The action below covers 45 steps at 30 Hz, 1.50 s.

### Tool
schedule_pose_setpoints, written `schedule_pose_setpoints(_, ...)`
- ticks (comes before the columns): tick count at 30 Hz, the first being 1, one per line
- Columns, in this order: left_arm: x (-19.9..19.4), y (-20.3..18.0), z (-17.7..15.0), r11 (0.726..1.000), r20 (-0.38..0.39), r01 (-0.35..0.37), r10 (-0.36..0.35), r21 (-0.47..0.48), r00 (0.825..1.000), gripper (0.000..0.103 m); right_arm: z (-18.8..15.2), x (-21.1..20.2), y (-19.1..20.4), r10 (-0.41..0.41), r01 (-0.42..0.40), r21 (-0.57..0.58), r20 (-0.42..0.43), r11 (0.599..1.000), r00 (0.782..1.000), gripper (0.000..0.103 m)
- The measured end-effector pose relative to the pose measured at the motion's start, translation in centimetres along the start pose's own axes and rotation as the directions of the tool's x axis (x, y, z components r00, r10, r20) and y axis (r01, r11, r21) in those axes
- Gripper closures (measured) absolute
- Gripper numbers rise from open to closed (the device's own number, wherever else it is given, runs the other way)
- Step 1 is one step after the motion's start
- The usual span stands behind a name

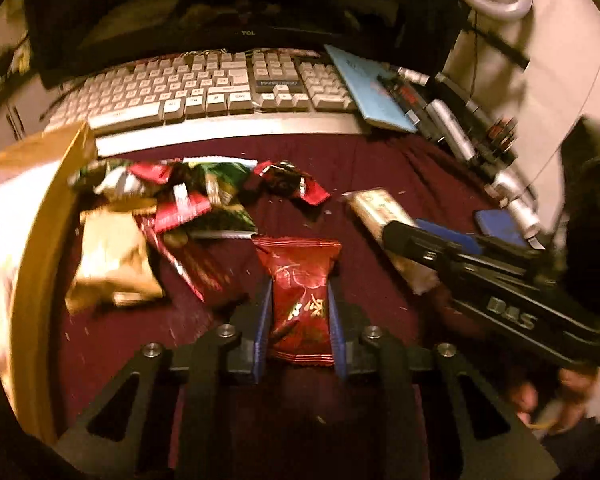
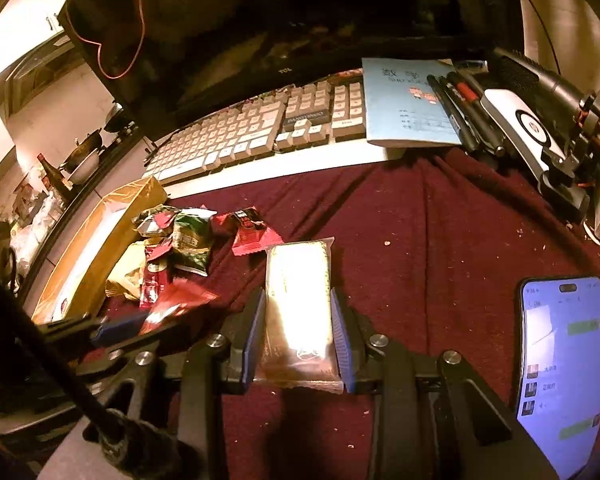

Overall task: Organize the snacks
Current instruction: 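Carry both held snacks into the tray and open both grippers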

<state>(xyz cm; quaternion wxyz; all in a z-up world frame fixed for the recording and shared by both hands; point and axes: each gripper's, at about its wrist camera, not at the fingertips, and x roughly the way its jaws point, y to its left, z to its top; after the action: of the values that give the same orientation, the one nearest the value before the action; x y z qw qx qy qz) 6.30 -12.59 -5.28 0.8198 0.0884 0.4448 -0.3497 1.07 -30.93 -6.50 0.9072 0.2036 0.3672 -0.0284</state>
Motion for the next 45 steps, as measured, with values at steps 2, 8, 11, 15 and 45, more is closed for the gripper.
schedule_pose_setpoints(2,-0.9,0.3,-0.5,0.997,0.015,0.052,-0.051,-0.056,0.999,0.076,-0.1,-0.4,0.2,0.005,-0.005,-0.015,0.02,1.0,1.0,0.071)
schedule_pose_setpoints(8,-4.7,1.4,-1.2,0.983,0.103,0.075,-0.058,-0.167,0.993,0.076,-0.4,-1.2,1.5,0.022,-0.019,-0.068,0.054,0.998,0.998,0.071)
schedule_pose_setpoints(11,-8.0,3.5,-1.7,0.971,0.179,0.051,-0.009,-0.233,0.984,0.076,0.0,-1.9,3.2,0.108,-0.103,-0.076,0.059,0.992,0.992,0.071)
schedule_pose_setpoints(15,-12.1,7.9,-2.4,0.938,0.244,-0.051,0.141,-0.342,0.959,0.075,1.0,-2.2,8.4,0.252,-0.244,-0.145,0.044,0.959,0.967,0.071)
schedule_pose_setpoints(45,-8.3,28.3,-1.6,0.729,-0.109,-0.392,0.405,-0.561,0.908,0.061,4.4,14.8,26.8,0.07,-0.15,-0.365,-0.225,0.919,0.972,0.067)
